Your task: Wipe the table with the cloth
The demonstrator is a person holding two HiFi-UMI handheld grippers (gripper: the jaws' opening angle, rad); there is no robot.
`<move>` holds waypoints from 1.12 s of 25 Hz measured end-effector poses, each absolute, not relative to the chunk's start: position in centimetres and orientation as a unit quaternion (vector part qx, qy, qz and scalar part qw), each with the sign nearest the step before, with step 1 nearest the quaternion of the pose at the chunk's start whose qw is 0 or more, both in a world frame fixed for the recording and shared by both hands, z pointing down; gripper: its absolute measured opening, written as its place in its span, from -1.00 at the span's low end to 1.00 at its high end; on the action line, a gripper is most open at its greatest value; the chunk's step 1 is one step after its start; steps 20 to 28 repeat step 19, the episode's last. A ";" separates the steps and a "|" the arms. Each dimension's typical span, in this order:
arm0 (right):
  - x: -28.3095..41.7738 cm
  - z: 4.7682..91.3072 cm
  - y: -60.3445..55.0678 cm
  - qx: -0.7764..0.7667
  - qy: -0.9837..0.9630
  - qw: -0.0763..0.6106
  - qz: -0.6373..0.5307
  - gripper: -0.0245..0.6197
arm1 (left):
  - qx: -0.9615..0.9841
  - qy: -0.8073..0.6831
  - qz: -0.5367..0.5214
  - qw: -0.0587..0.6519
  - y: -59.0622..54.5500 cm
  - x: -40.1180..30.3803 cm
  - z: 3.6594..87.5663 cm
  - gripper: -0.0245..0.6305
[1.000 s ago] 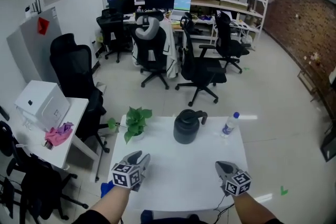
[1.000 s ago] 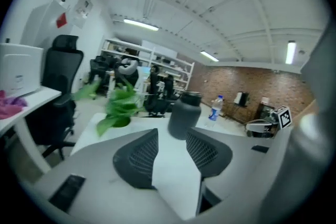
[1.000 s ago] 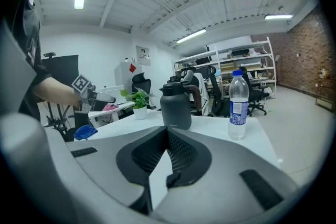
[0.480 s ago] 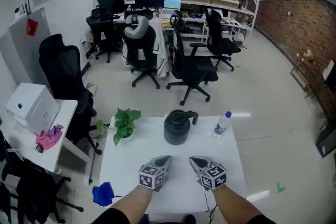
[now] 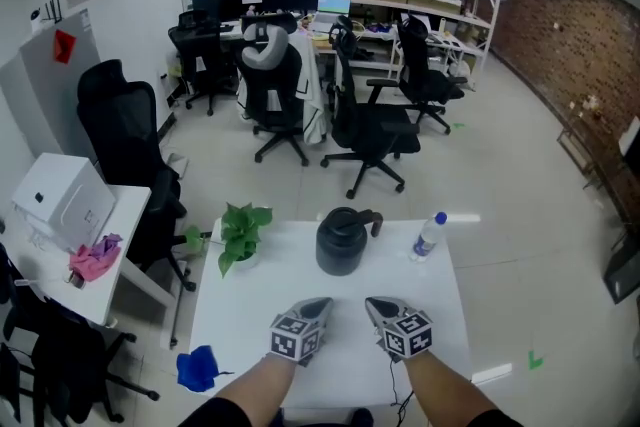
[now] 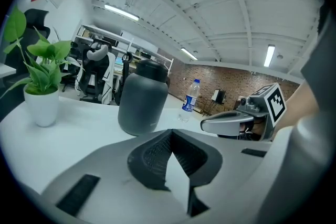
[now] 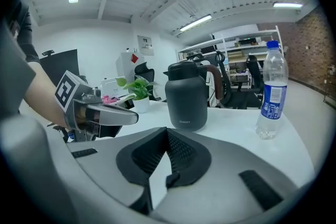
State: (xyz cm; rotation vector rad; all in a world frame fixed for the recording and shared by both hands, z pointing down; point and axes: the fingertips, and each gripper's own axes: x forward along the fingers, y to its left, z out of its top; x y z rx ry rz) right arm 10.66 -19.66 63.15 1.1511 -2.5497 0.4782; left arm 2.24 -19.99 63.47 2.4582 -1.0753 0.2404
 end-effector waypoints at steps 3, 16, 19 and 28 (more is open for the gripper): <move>10.6 63.0 -19.6 0.397 -0.890 0.153 0.165 -0.95 | 0.889 -0.390 0.087 0.223 -20.0 2.3 63.5 -0.93; 10.3 62.9 -19.2 0.390 -0.893 0.158 0.163 -0.96 | 0.887 -0.392 0.092 0.225 -19.8 2.2 63.3 -0.93; 10.3 62.8 -18.9 0.390 -0.892 0.160 0.162 -0.95 | 0.886 -0.394 0.092 0.226 -19.7 2.0 63.2 -0.93; 10.3 62.8 -18.9 0.390 -0.892 0.160 0.162 -0.95 | 0.886 -0.394 0.092 0.226 -19.7 2.0 63.2 -0.93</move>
